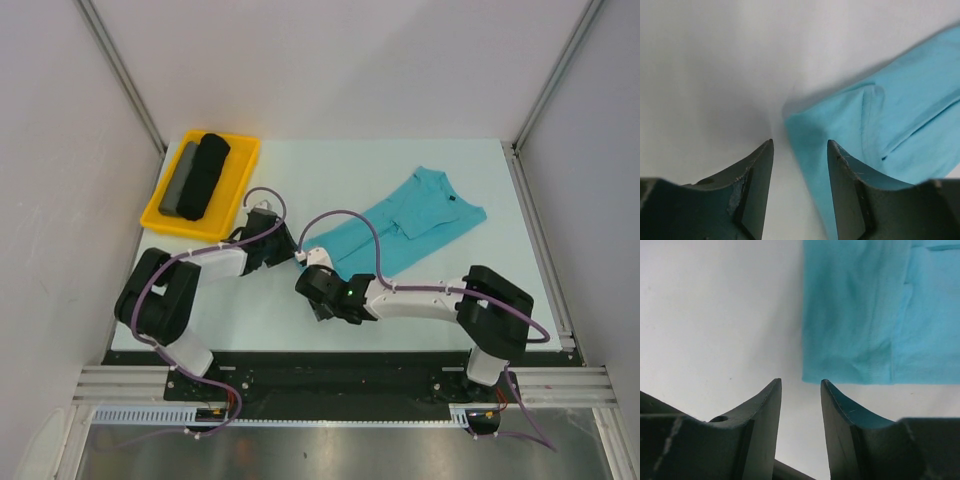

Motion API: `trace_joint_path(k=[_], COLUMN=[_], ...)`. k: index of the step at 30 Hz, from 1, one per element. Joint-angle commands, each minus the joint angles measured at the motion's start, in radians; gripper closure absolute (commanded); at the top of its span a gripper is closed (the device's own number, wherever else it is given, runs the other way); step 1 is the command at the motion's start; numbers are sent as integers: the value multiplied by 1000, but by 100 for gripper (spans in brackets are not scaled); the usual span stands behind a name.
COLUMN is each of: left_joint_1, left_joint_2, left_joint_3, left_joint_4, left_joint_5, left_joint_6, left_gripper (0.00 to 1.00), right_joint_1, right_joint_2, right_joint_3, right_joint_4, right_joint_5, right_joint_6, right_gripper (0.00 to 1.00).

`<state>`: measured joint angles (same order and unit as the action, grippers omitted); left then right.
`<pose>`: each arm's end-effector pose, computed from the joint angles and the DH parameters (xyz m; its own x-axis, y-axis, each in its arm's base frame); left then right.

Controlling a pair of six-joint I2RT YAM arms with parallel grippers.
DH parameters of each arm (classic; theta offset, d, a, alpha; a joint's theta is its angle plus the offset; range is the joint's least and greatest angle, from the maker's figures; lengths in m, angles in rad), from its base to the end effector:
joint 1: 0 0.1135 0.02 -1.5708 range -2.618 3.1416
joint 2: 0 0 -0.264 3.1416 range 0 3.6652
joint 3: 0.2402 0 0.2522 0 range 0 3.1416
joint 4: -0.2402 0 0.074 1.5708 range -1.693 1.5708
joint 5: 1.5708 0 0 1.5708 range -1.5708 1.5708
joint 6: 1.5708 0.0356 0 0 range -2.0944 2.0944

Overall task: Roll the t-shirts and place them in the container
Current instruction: Roll the T-shirt to the center of the board.

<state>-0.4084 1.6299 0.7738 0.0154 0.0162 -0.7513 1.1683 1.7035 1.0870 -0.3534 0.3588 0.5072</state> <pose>0.2884 -0.1255 0.1497 -0.7776 -0.4072 -0.4792 -0.1693 0.8695 -0.4641 0.1487 0.3173 0.1940 -0.6631 -0.3965 -0.6349 -0.5281 0.8489 0.0214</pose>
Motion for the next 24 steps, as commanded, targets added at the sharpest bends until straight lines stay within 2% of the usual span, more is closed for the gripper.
trace_joint_path(k=[1,9,15,21,22,24], left_joint_1=[6,5,-3,-12,-12,-12], left_joint_2=[33,56,90,81,68,32], left_joint_3=[-11,18,35,48,51,53], left_joint_4=[69,18,17,-8,-8,-61], left_joint_5=[2,-71,-85,-139,-153,-192], left_joint_6=[-23,-25,-19,-26,-26,-22], left_gripper=[48,54,62,77,84,92], right_joint_1=[33,37,25,17,21,27], right_joint_2=[44,113,111,91,87,71], right_joint_3=[34,37,37,37,37,37], right_joint_4=[17,14,5,19,22,25], right_joint_5=[42,57,62,23,19,-1], right_joint_6=[-25,-27,-22,-42,-47,-50], right_gripper=[58,61,65,82,83,87])
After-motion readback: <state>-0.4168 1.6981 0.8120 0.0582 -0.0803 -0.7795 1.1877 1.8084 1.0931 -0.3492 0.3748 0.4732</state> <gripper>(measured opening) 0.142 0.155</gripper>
